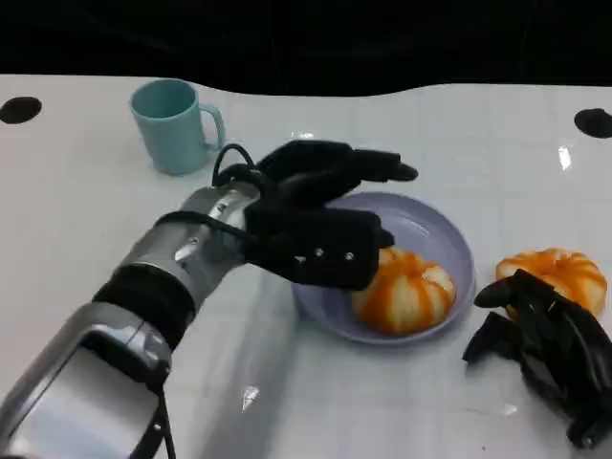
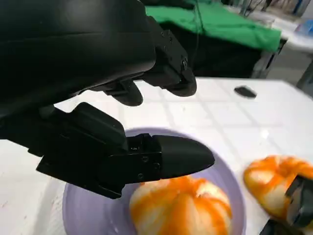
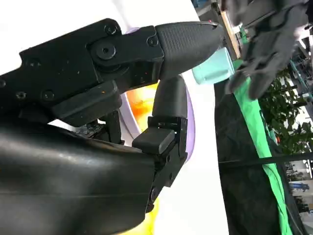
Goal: Grasp the bread from the table and place it into the plate.
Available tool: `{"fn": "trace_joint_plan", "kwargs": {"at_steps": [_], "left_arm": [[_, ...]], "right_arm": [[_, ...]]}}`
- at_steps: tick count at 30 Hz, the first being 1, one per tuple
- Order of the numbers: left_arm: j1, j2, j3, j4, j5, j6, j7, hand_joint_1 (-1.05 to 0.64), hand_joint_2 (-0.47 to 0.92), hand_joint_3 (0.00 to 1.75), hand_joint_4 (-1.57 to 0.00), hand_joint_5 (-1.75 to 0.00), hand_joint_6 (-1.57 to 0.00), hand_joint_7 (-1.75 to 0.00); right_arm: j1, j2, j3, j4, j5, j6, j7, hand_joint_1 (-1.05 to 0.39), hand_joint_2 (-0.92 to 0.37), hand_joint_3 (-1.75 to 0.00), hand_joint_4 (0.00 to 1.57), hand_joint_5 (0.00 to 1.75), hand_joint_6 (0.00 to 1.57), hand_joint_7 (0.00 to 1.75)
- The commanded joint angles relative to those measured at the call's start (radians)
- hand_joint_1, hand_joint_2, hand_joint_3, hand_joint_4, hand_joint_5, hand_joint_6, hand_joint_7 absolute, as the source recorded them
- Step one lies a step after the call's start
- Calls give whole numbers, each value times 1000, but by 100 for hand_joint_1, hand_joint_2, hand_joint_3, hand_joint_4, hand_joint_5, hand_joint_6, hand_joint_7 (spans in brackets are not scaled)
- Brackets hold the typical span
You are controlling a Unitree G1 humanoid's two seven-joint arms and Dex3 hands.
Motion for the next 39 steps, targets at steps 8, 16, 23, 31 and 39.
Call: {"fn": "trace_joint_plan", "kwargs": {"at_steps": [8, 16, 23, 31, 39], "left_arm": [[198, 50, 192, -145, -333, -137, -166, -80, 92, 49, -19, -78, -41, -14], [420, 14, 333, -390, -686, -18, -383, -77, 92, 44, -32, -78, -50, -13], [631, -20, 428, -657, -1007, 268, -547, -65, 92, 37, -55, -74, -58, -9], [794, -40, 497, -825, -1204, 543, -570, -64, 92, 34, -72, -98, -79, -17], [909, -48, 551, -936, -1292, 739, -537, -61, 92, 41, -71, -148, -71, -89]], "right_arm": [[19, -11, -10, 10, 0, 20, -2, -53, -92, -30, 65, 160, 57, 131], [15, -3, -19, 18, 11, 24, -3, -53, -92, -27, 66, 158, 59, 128], [19, 0, -15, 14, 14, 17, 1, -54, -92, -27, 67, 156, 60, 126], [19, -8, -9, 12, 10, 17, 7, -53, -92, -27, 66, 157, 61, 125], [23, -6, -10, -3, 16, 30, 7, -53, -92, -27, 67, 157, 61, 126]]}}
